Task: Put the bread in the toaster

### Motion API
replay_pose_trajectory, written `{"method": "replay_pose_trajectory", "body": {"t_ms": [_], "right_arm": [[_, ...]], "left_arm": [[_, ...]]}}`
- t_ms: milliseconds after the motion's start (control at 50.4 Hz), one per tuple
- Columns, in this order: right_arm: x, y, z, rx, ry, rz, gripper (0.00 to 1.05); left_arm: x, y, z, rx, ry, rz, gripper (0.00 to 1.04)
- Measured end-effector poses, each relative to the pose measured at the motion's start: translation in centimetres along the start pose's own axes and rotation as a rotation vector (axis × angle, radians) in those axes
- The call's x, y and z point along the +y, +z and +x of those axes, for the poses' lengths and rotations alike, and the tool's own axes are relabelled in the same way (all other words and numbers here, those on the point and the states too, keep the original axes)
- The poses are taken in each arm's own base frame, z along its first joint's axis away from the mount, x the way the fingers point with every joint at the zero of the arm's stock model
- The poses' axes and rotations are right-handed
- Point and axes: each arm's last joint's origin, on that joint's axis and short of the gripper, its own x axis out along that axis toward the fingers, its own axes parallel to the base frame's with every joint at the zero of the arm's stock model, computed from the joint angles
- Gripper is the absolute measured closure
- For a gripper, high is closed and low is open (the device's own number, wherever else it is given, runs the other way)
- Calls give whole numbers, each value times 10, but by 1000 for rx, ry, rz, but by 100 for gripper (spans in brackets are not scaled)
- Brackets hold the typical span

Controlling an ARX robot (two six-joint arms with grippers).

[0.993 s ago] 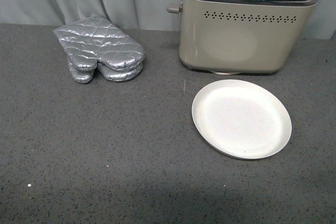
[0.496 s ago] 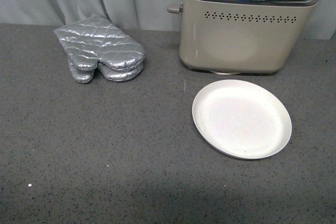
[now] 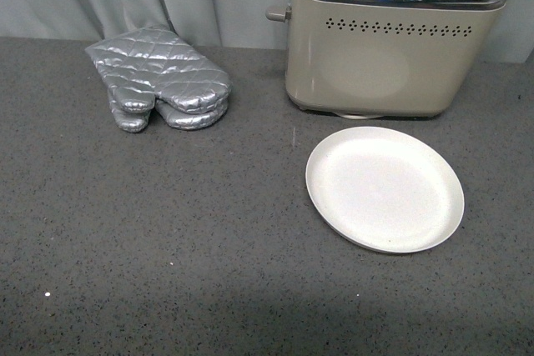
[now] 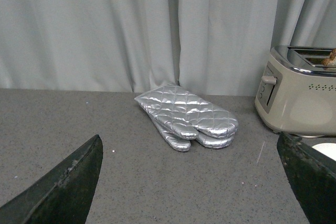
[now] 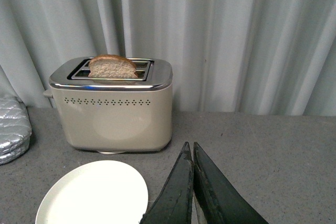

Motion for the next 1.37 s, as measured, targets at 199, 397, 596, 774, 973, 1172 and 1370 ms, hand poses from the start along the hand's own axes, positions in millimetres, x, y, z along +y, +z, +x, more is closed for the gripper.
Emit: {"method": "replay_pose_trajectory", "body": {"t_ms": [199,397,596,774,973,1172,1370], "right_arm": [[0,0,-3,-1,0,0,104],[0,-5,-13,26,1,0,104],[0,-3,-15,5,1,0,104],[0,-3,-15,5,2,0,79],[0,-3,-15,5,1,0,49],[0,-3,-15,5,1,0,15],[0,-3,-15,5,1,1,10]], "left_arm": [[0,0,0,0,0,0,7],[0,0,0,0,1,0,7],[0,0,0,0,0,0,7],[0,0,0,0,0,0,7],[0,0,0,0,0,0,7],[0,0,0,0,0,0,7],[0,0,0,0,0,0,7]]}}
